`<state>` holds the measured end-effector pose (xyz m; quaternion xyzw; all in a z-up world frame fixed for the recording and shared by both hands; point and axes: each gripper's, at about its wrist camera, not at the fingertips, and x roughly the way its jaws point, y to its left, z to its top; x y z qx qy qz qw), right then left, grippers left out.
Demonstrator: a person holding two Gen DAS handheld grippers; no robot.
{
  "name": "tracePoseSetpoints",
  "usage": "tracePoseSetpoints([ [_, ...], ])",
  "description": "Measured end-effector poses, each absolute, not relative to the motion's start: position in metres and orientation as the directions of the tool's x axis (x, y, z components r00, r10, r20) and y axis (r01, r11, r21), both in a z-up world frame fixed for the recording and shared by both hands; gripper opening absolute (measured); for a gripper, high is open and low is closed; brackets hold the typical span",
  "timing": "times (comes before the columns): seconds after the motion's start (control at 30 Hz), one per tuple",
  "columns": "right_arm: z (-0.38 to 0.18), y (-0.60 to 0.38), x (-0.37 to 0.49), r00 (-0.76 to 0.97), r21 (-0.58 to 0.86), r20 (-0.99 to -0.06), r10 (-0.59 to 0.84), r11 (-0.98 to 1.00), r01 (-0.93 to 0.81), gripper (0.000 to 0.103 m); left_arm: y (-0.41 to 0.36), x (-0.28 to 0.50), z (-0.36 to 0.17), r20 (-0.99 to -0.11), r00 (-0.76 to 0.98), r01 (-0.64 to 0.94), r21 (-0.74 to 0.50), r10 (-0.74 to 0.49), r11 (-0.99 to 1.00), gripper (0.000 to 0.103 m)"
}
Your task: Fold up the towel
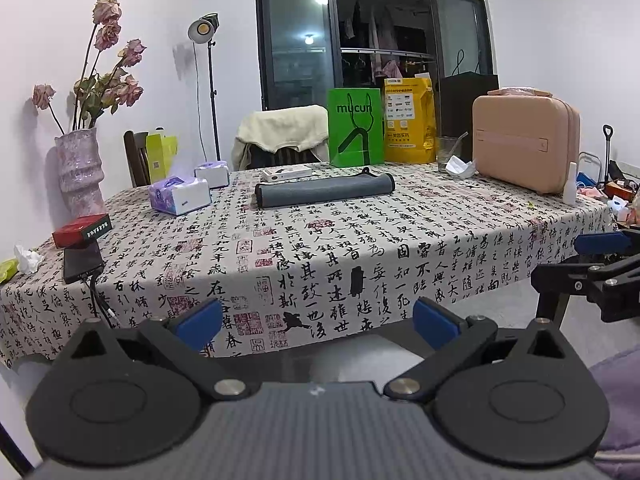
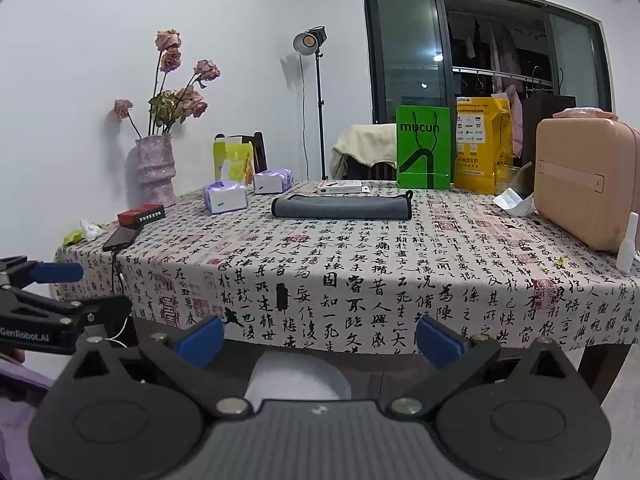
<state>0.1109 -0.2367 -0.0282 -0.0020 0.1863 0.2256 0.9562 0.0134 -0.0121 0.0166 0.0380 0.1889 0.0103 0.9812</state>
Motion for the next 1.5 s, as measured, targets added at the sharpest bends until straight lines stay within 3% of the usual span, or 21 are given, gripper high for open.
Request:
tracePoseSetpoints([
  [1.5,-0.0324,-0.2380,0.1150,0.823,0.097,-0.376,0.426,0.901,-0.422,0.103,-0.0148,0.0144,0.0166,-0.366,0.930,-0.006,0.086,0.037,0.996,0.103],
])
